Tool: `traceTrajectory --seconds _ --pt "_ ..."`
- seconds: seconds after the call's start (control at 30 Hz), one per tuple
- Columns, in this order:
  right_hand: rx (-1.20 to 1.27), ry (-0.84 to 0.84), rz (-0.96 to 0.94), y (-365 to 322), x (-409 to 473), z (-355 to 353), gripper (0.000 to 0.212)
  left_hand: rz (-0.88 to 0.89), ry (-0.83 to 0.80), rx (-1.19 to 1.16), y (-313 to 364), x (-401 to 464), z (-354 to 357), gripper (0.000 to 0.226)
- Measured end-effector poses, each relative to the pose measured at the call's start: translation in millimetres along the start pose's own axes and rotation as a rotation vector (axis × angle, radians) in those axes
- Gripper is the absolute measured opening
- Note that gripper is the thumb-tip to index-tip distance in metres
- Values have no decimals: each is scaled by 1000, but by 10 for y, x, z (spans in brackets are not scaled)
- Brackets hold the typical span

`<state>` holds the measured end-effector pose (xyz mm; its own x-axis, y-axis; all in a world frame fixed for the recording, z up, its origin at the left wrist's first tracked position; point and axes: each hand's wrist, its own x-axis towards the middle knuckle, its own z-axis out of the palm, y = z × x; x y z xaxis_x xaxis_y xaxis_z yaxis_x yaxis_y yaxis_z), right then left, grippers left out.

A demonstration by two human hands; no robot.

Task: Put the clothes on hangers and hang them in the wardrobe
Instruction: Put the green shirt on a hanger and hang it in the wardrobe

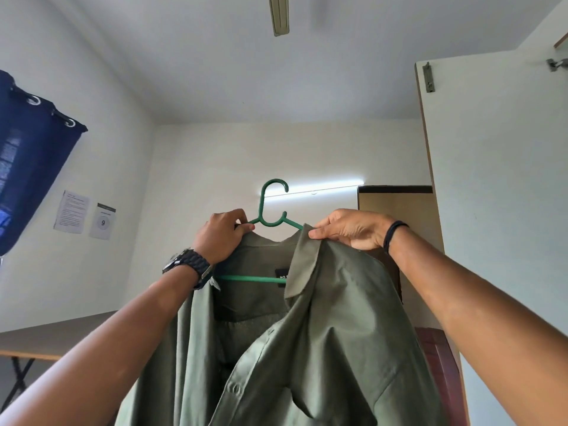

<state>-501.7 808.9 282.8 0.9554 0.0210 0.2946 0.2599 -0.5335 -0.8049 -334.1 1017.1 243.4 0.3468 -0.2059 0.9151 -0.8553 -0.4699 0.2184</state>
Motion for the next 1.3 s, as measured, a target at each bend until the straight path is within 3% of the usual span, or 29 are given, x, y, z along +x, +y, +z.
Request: traceTrajectory --seconds 0.07,0.2,0.27,0.33,0.43,0.53,0.6,0.67,0.73,0.77,0.87,0.93,1.1,1.23,1.3 --pt "-175 71 -18 -47 -30 45 19 1 18 138 39 0 -34 32" --pt "-1134 634 -220 -21 24 251 23 -150 -141 229 81 93 -226 49" --pt "-1225 773 -318 -9 19 330 30 -169 -235 114 155 127 -346 46" --pt "-997 680 -313 -60 -43 291 34 -230 -314 -176 221 106 -499 35" --pt "-645 333 -175 -167 -216 150 36 -455 -481 -777 150 64 -792 23" --pt "-369 102 -110 -267 -404 39 19 -428 -693 -962 10 102 -1088 27" --pt "-345 46 -89 -412 -527 8 15 -342 -773 -858 104 97 -1302 33" --pt "-355 30 -97 -601 -622 -12 20 -202 -768 -776 231 142 -1511 17" --pt "-353 40 -135 -800 -683 -35 27 -92 -732 -750 303 262 -1707 43" --pt "-358 58 -159 -889 -696 -43 28 -72 -696 -702 352 318 -1785 43" --pt "-428 129 -177 -1066 -655 -42 31 -122 -620 -557 444 524 -1870 20" --pt "-449 129 -115 -988 -539 -41 34 -186 -615 -443 410 588 -1771 17" --pt "-377 52 134 -17 -126 162 31 -372 -767 -269 -234 210 -884 31" --pt "-306 -124 412 1407 102 778 15 -581 -1065 -146 -1030 -908 335 20" --pt "-366 -169 490 2013 107 1101 21 -541 -1114 -8 -1280 -1554 786 21"
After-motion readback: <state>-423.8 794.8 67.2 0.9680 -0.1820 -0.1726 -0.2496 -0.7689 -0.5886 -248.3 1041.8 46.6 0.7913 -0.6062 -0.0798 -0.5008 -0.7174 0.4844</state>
